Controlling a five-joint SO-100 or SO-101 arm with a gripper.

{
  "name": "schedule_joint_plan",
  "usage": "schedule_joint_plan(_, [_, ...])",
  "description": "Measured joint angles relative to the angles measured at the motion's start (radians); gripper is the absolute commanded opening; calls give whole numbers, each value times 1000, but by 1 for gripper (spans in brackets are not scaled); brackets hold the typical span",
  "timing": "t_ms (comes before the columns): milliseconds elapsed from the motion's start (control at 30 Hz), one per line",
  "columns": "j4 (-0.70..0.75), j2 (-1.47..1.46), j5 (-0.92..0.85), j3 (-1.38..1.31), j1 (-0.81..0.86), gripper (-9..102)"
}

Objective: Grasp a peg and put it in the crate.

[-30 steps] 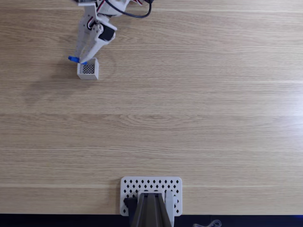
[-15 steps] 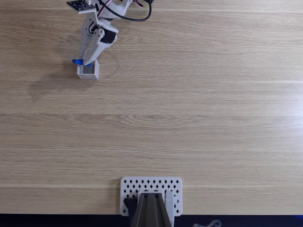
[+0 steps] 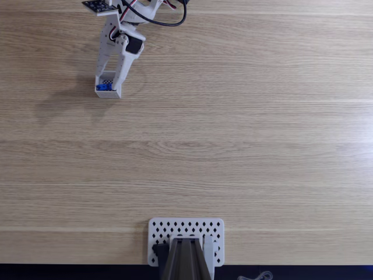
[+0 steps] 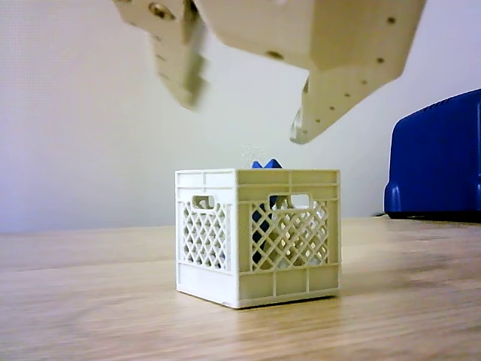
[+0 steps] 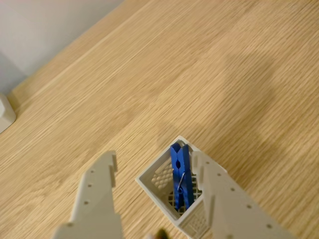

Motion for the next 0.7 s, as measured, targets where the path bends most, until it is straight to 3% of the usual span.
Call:
schedule_joint_plan(100, [0,0,0,0,0,2])
schedule_joint_plan(167, [0,0,0,0,0,-3])
schedule_joint_plan(267, [0,0,0,0,0,1])
schedule_joint_plan(467, [15,92,6,0,0,-1])
schedule_joint_plan(700, [273,376,132,29,-132,-1])
